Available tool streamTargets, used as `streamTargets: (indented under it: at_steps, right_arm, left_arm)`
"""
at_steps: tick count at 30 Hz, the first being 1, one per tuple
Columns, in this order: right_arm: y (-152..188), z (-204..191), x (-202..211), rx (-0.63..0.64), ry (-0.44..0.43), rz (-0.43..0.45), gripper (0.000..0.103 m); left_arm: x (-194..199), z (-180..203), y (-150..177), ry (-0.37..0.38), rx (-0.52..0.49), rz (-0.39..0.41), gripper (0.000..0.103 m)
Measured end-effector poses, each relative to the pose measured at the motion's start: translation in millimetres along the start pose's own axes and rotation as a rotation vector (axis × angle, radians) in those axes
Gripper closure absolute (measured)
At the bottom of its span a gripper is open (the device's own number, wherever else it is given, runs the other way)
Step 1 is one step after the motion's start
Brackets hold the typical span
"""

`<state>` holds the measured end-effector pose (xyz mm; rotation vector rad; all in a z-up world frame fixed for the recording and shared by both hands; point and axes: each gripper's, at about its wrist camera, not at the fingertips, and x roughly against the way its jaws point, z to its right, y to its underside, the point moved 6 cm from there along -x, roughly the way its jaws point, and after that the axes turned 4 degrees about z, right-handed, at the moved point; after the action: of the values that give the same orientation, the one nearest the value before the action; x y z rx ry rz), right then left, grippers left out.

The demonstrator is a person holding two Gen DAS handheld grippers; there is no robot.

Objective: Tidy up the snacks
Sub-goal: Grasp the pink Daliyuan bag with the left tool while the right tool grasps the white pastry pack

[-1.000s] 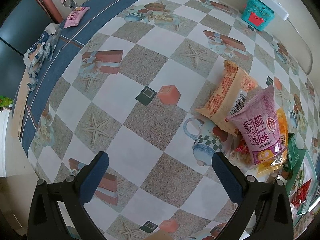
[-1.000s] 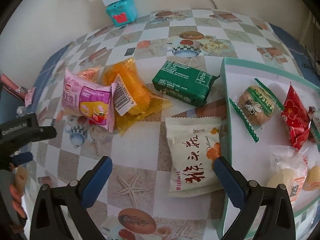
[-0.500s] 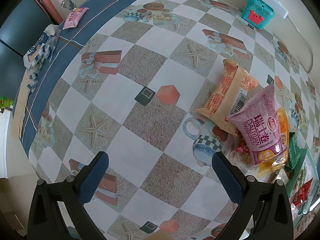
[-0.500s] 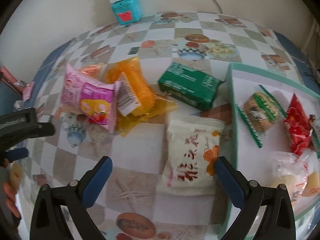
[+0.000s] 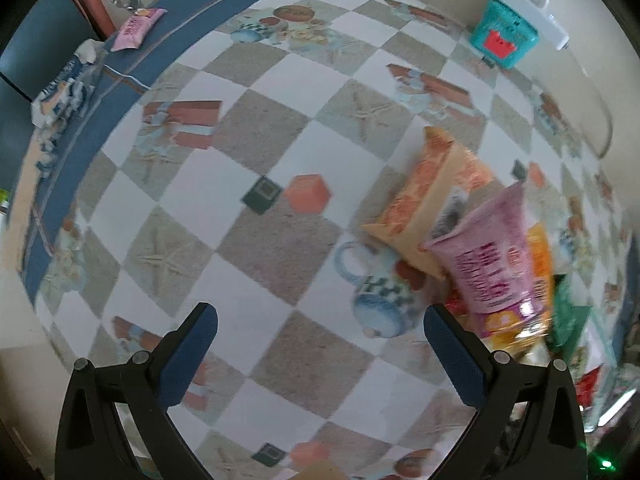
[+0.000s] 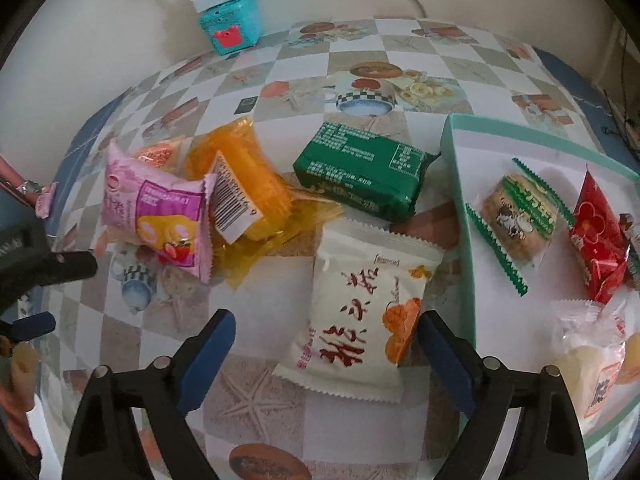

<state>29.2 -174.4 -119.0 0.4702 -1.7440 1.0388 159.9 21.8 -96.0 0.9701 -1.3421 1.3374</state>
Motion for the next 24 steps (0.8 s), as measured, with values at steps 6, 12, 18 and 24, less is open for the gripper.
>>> streamTargets:
  at_steps: [6, 12, 18, 24]
  right_arm:
    - [-5.1, 7.6, -3.3, -0.011, 0.049, 0.018, 0.029]
    - [-7.6, 14.2, -3.1, -0.002, 0.078, 0.031, 0.041]
    - [-5.7, 13.9, -2.4, 0.023, 0.090, 0.033, 0.041]
    - [-4.9, 13.5, -2.1, 0.028, 0.086, 0.034, 0.041]
  left_arm:
    - [4.7, 26.5, -2.0, 0.128, 0.000, 0.012, 0.000]
    - [0.3, 52.0, 0.0, 0.233, 0.019, -0.009, 0.000]
    - [-7.6, 71.6, -6.7, 0.247, 0.016, 0.026, 0.001]
    - [-12.0, 80.7, -11.0, 0.266, 0.034, 0.039, 0.001]
